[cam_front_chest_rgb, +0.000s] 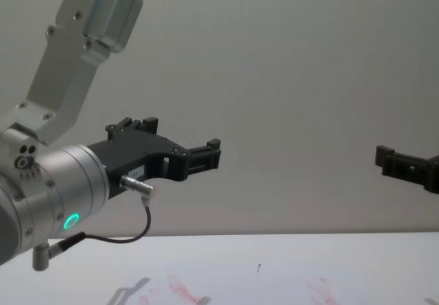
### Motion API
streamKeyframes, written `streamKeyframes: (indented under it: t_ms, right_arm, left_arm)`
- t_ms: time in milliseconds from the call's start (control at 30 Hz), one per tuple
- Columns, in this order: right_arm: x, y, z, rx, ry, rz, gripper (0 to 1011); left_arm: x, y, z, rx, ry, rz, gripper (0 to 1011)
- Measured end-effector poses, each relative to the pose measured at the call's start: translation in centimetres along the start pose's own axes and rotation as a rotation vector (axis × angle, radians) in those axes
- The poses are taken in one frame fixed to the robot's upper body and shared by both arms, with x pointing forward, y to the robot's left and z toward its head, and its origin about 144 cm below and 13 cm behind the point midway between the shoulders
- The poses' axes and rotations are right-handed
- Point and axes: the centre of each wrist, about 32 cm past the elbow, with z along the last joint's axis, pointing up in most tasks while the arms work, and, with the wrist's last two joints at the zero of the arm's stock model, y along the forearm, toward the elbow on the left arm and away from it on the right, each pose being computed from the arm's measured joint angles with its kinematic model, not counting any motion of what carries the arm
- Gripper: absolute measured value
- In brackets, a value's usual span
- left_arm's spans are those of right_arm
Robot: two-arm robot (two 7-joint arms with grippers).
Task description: Use the one hand to pick up the stamp and affix it onto the A4 paper.
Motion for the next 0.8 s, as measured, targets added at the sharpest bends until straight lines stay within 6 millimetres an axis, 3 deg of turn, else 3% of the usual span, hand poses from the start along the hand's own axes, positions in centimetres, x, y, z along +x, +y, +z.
streamKeyframes:
  t_ms: [800]
  right_arm:
    - [0.12, -0.15, -0.06, -0.003, -0.001, -0.002, 1001]
  left_arm:
    - [0.00, 0.00, 0.00, 0.000, 0.000, 0.000, 1001]
